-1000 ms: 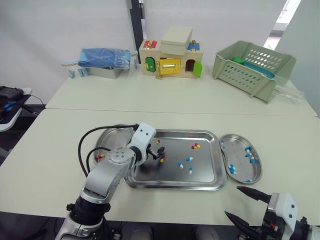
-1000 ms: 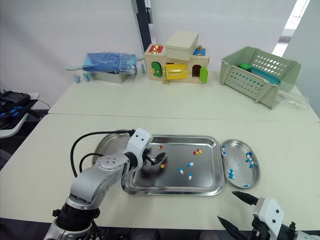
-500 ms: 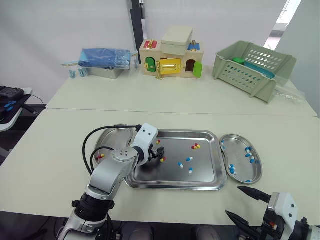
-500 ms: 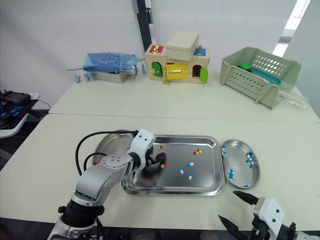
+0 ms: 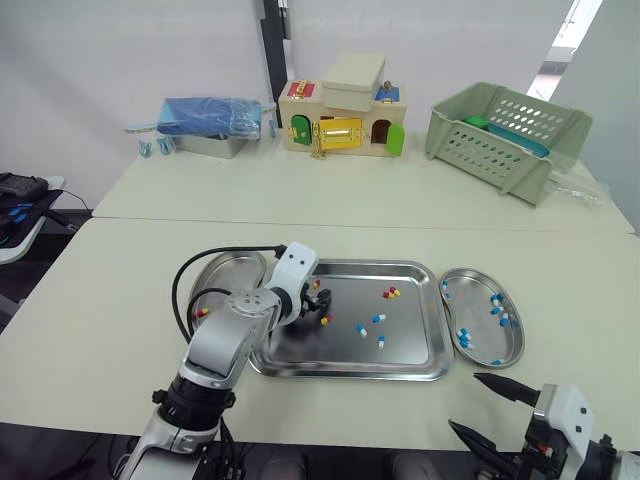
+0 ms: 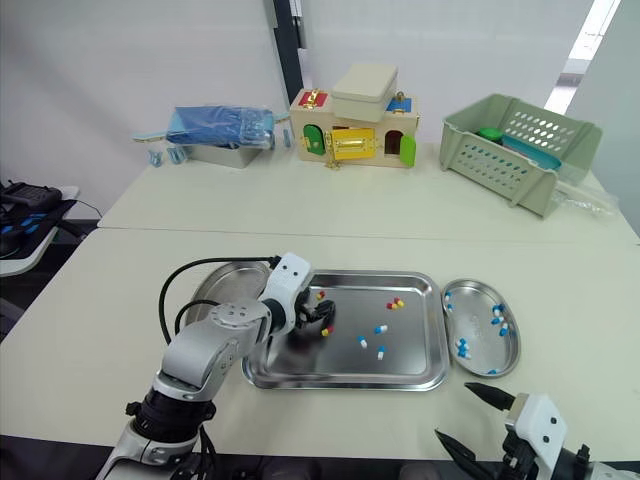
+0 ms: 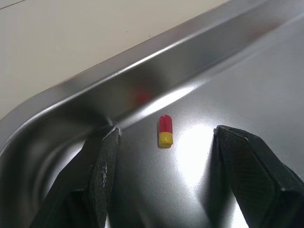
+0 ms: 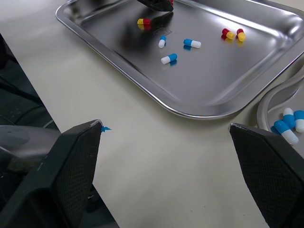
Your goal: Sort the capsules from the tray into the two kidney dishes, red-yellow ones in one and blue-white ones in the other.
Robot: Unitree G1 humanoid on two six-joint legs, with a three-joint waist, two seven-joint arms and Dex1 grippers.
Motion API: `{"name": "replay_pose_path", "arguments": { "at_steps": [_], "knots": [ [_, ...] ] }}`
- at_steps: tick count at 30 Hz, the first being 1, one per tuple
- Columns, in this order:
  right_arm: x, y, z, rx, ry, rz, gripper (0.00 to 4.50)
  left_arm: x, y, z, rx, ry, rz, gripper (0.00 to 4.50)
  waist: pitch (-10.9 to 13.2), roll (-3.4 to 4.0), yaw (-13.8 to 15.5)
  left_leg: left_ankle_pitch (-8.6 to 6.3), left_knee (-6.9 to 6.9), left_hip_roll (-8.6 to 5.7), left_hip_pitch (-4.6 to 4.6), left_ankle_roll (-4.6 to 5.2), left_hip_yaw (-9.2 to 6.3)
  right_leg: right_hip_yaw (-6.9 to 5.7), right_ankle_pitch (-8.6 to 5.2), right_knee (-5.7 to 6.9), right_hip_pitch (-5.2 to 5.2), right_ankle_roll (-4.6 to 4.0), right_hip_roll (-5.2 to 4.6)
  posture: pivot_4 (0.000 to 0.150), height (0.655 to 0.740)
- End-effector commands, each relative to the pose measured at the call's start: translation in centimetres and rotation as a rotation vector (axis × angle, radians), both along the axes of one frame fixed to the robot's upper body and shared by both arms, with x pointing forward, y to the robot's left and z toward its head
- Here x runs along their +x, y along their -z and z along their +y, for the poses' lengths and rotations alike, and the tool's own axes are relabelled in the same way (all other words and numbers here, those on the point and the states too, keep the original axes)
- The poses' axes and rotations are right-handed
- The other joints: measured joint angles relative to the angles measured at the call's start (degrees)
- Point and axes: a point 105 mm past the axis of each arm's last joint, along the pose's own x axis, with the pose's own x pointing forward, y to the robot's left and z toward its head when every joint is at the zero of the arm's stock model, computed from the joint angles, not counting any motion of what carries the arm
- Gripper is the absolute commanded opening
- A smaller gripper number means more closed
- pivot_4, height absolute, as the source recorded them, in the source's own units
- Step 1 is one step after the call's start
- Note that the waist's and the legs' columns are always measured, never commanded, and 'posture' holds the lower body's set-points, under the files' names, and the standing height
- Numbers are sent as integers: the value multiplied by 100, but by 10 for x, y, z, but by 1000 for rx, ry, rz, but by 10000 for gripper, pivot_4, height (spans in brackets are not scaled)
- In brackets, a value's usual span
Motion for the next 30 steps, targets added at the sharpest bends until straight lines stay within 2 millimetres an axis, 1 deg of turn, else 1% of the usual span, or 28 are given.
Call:
{"name": "replay_pose_path", "arguments": {
  "at_steps": [1, 4, 10, 13, 19, 23, 25, 27, 30],
  "knots": [
    [-1, -6, 4, 4, -17, -22, 45000, 3, 1, 2, 18, -20, 1, 33501, 0, 0, 0, 0, 0, 0, 0, 0, 1, 0, 0, 0, 0, 0, 0, 1500, 7400],
    [-2, -5, 3, 4, -14, -24, 45000, 3, 3, 1, 18, -21, 6, 27374, 0, 0, 0, 0, 0, 0, 0, 0, 1, 0, 0, 0, 0, 0, 0, 1500, 7400],
    [7, -9, -4, 19, 52, -73, 45000, 2, 4, -1, 13, -22, 14, 7672, -1, 1, -3, 0, 0, 0, 1, 0, 1, 0, 0, 0, 0, 0, 0, 1500, 7400],
    [6, -8, -5, 19, 55, -70, 45000, 2, 4, 0, 15, -24, 14, 392, -2, 2, -3, 0, 0, 0, 1, 0, 0, 0, 0, 0, 0, 0, 0, 1500, 7400],
    [7, -8, -5, 20, 52, -69, 45000, 3, 4, -1, 20, -20, 10, 392, -3, 3, -3, 0, 0, 0, 1, 0, 1, 1, 0, 0, 0, 0, 0, 1500, 7400],
    [5, -9, -2, 17, 29, -71, 45000, 2, 0, -4, 0, -8, -6, 392, -3, 4, -3, 0, 0, 0, 1, 0, 1, 1, 0, 0, 0, 0, 0, 1500, 7400],
    [3, -9, -1, 15, 12, -69, 45000, 0, -7, -4, -22, -2, -28, 392, -3, 4, -3, 0, 0, 0, 1, 0, 1, 1, 0, 0, 0, 0, 0, 1500, 7400],
    [3, -10, 0, 13, -1, -68, 45000, -3, -19, -4, -82, 5, -53, 392, -2, 3, -6, 0, 0, 0, 0, 0, 1, 1, 0, 0, 0, 0, 0, 1500, 7400],
    [3, -13, -1, 8, -27, -68, 45000, -11, -35, 10, -112, -32, -88, 392, -1, 2, -9, 0, 0, 1, -2, 0, 0, 0, 0, 0, -2, 0, 0, 1500, 7400]
  ]
}}
